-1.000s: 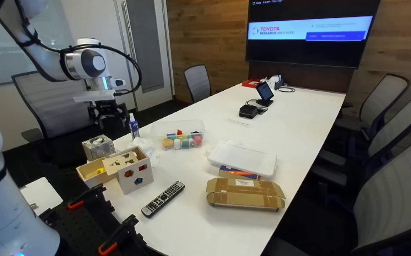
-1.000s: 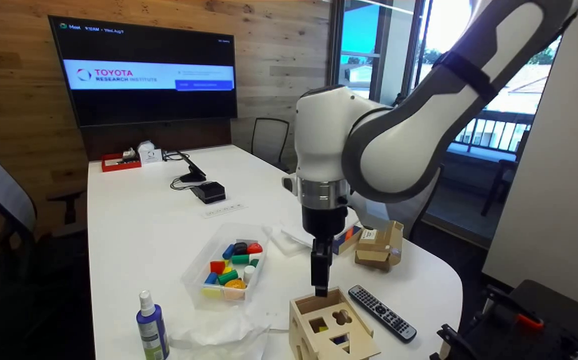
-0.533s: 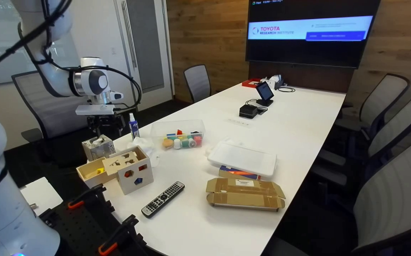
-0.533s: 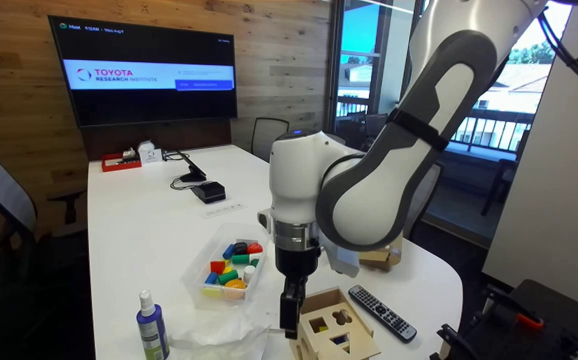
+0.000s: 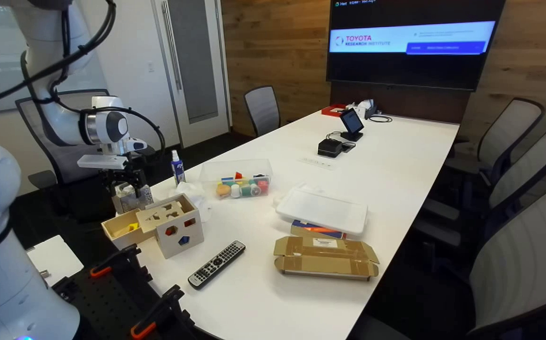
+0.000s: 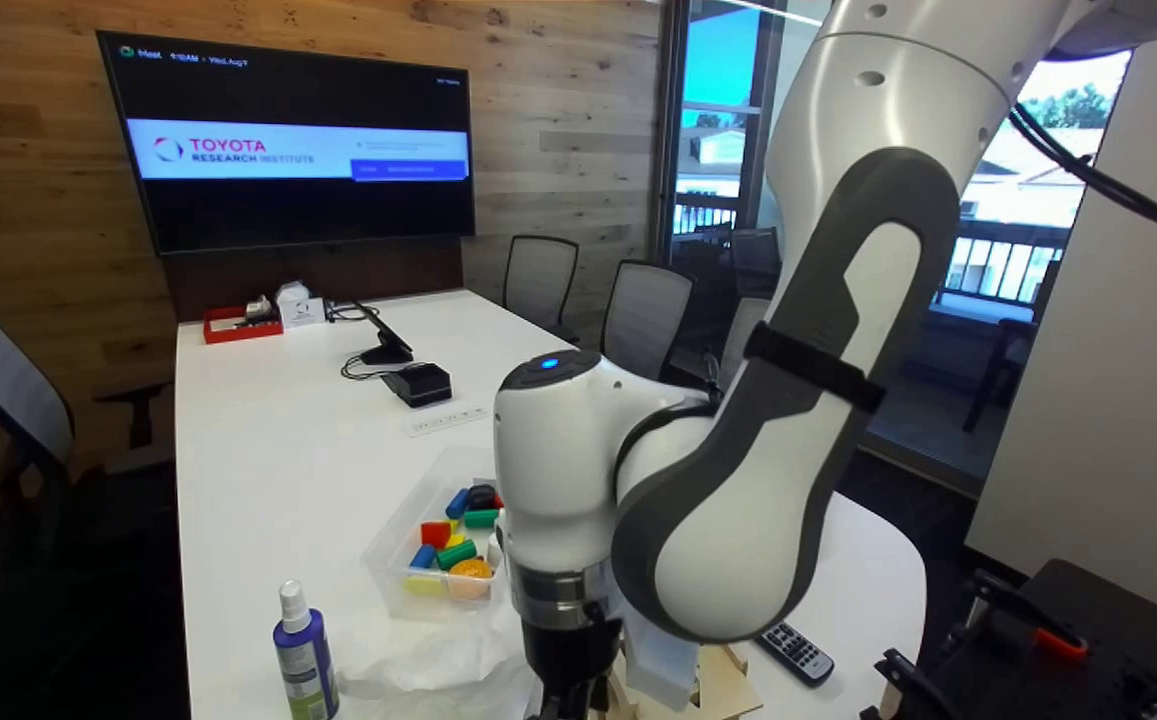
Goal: Remove the brown object from the box on the left and put it in the clear container.
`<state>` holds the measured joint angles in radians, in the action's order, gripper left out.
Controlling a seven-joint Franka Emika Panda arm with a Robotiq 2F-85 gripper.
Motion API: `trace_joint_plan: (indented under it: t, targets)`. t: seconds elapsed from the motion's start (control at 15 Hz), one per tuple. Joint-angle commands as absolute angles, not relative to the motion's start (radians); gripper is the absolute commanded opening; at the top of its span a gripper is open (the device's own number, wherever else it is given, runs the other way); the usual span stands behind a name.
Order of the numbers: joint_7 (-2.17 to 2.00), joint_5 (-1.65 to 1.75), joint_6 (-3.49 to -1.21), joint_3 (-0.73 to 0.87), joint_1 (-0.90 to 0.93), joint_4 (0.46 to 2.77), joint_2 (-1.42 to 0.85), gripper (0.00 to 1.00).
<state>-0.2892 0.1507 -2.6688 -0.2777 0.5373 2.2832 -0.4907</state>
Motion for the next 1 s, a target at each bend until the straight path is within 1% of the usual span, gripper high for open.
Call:
trace_joint_plan:
  t: [0.0, 0.27, 0.73, 0.93]
  targets:
    - [-0.384, 0.136, -2.657, -0.234, 0.603, 2.251, -0.54, 1.0]
    - [-0.364, 0.122, -2.668, -0.212, 0.612, 2.246, -0.588, 1.0]
    - [-0.233, 0.088, -2.748, -0.258, 0.553, 2.225, -0.673, 1.0]
    - [-0.196, 0.079, -2.741, -0.268, 0.545, 2.209, -0.703, 1.0]
